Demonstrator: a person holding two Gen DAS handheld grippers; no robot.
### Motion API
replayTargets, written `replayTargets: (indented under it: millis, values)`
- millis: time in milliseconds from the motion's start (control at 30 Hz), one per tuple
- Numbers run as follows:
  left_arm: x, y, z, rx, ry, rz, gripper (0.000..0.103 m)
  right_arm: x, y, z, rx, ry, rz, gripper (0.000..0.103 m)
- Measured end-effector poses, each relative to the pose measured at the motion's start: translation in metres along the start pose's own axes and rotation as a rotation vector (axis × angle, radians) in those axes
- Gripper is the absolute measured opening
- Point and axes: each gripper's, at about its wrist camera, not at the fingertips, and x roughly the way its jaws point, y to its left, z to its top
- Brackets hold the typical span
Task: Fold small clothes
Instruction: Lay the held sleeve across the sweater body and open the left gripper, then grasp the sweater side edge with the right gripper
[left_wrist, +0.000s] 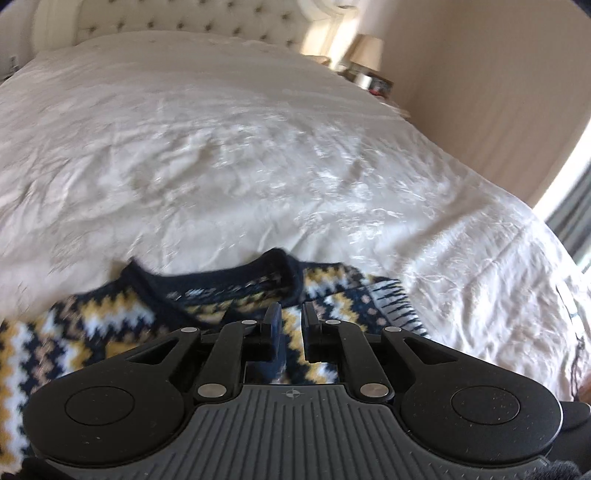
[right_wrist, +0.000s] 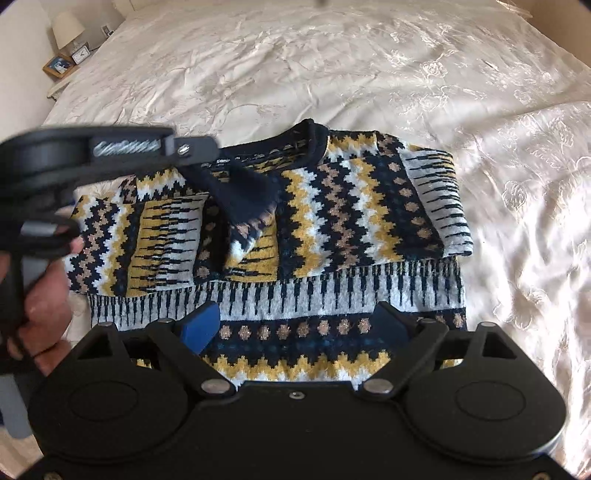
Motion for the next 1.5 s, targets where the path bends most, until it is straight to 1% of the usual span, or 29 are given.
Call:
replayTargets:
  millis: [67,100,167,233,267,333,400,467,533,600,633,733,800,900,967,1200,1233,1300,1367,1433,1500]
  values:
    - [-0.002,-0.004,0.005,0.039,-0.013,-0.005,0.011,-0.001,-0.001,0.001,-0.001,-0.003,-0.007,0.09]
    - [-0.006,-0.002,0.006,0.049,-0.029,0.005,0.011,-0.001,-0.002,0.002,-0.002,-0.007,-0.011,0.09]
    - [-0.013,0.006,0.005,0.034,-0.045,0.028,0.011,0.001,-0.004,0.006,-0.002,-0.018,-0.016,0.09]
    - [-0.026,0.023,0.002,-0.009,-0.053,0.051,0.011,0.004,-0.003,0.012,-0.005,-0.023,-0.02,0.09]
    - [-0.032,0.034,-0.001,-0.033,-0.055,0.08,0.011,0.006,-0.002,0.016,-0.011,-0.029,-0.023,0.09]
    - [-0.042,0.055,-0.009,-0.079,-0.043,0.17,0.011,0.01,0.007,0.024,-0.04,-0.044,-0.021,0.09]
    - [-0.047,0.078,-0.02,-0.111,0.001,0.266,0.011,0.016,0.02,0.033,-0.096,-0.057,-0.014,0.089]
    - [-0.049,0.1,-0.033,-0.153,0.036,0.337,0.011,0.023,0.037,0.042,-0.166,-0.066,-0.004,0.084]
    - [-0.051,0.12,-0.044,-0.212,0.066,0.387,0.011,0.033,0.055,0.049,-0.224,-0.068,0.001,0.084]
    - [-0.048,0.137,-0.053,-0.265,0.102,0.41,0.011,0.043,0.072,0.053,-0.284,-0.066,0.008,0.084]
    - [-0.045,0.145,-0.058,-0.286,0.134,0.412,0.011,0.051,0.081,0.055,-0.316,-0.066,-0.005,0.083]
    - [-0.03,0.162,-0.071,-0.327,0.233,0.375,0.011,0.075,0.098,0.058,-0.373,-0.033,-0.058,0.077]
    - [-0.025,0.164,-0.075,-0.325,0.244,0.373,0.011,0.088,0.101,0.06,-0.396,0.002,-0.084,0.073]
    - [-0.022,0.162,-0.071,-0.298,0.249,0.379,0.011,0.098,0.097,0.061,-0.407,0.015,-0.128,0.07]
    - [-0.02,0.16,-0.067,-0.285,0.25,0.378,0.011,0.098,0.084,0.063,-0.376,0.02,-0.155,0.061]
    - [-0.03,0.147,-0.068,-0.258,0.217,0.366,0.012,0.085,0.01,0.064,-0.138,0.05,-0.186,0.061]
    - [-0.033,0.144,-0.068,-0.255,0.211,0.362,0.012,0.081,0.001,0.063,-0.11,0.047,-0.181,0.061]
    - [-0.039,0.139,-0.069,-0.245,0.196,0.362,0.012,0.071,-0.017,0.059,-0.042,0.028,-0.121,0.061]
    - [-0.043,0.136,-0.07,-0.236,0.189,0.369,0.012,0.063,-0.032,0.056,0.017,0.004,-0.064,0.064]
    - [-0.047,0.133,-0.073,-0.229,0.181,0.372,0.012,0.059,-0.041,0.054,0.046,-0.012,-0.034,0.065]
    - [-0.053,0.131,-0.075,-0.215,0.172,0.378,0.012,0.059,-0.041,0.057,0.05,-0.014,-0.025,0.069]
